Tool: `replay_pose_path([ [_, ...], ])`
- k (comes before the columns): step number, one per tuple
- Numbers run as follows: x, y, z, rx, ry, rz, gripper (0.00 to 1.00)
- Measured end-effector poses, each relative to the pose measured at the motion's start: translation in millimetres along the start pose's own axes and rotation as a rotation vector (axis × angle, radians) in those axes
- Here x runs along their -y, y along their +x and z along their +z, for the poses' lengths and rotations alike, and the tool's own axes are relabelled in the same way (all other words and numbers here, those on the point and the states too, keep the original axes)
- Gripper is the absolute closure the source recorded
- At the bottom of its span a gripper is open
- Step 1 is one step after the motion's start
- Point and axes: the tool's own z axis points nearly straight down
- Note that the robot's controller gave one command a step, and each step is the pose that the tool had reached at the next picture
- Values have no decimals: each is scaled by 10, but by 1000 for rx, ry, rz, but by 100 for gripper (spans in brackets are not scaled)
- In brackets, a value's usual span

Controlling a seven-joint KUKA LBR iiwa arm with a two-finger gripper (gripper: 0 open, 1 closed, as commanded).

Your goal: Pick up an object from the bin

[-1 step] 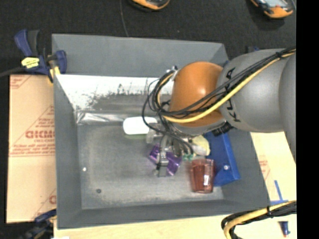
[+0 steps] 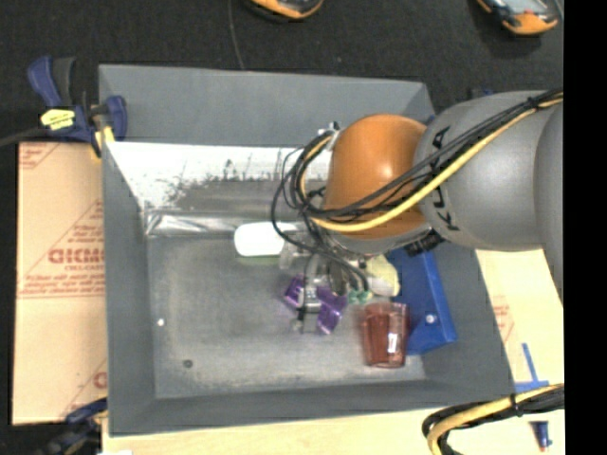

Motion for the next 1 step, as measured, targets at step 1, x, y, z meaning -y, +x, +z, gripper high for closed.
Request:
replay_pose_path([
  [1,269,-173,92,1,-3,113,0],
])
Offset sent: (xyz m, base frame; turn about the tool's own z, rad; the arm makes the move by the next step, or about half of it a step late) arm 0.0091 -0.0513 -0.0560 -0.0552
